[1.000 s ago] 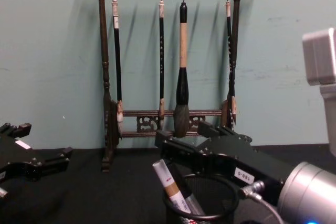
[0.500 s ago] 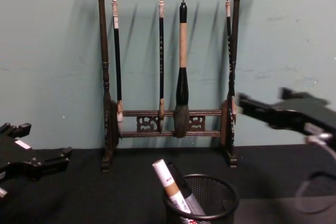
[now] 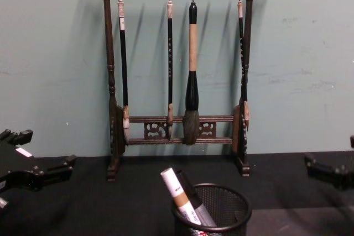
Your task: Pick up the water-based marker from the table and place it into the pen holder.
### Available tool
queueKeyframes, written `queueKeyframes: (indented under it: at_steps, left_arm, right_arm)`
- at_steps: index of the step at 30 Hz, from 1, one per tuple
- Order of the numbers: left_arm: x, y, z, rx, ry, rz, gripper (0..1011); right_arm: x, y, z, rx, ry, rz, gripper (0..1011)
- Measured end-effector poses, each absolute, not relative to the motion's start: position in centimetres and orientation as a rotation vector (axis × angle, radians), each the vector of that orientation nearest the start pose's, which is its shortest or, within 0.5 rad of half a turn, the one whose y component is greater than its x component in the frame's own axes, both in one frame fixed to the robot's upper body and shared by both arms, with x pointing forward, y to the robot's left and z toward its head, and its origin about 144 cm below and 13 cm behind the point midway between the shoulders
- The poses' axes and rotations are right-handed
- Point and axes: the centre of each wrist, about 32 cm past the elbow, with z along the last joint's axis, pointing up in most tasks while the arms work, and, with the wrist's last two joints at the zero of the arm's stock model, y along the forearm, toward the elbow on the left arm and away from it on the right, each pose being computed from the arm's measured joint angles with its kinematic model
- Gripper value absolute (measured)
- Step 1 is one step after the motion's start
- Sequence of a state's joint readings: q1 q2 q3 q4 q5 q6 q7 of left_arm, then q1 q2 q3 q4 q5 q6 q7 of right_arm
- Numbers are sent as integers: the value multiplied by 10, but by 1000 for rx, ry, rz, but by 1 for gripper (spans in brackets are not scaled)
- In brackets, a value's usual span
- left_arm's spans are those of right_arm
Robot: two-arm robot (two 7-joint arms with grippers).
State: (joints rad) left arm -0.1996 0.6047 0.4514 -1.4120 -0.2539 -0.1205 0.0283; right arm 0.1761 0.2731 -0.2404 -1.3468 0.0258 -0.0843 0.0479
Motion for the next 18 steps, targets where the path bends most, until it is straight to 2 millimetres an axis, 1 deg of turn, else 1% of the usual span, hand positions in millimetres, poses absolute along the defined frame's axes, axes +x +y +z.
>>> queueKeyframes:
  at_steps: [8, 18]
  left_arm:
    - [489, 310, 1140, 304, -285, 1248, 1001]
    - [489, 310, 1140, 304, -285, 1248, 1001]
  right_arm:
    - [497, -249, 1111, -290, -224, -1287, 1002]
    - [497, -249, 1112, -284, -223, -1286, 1002]
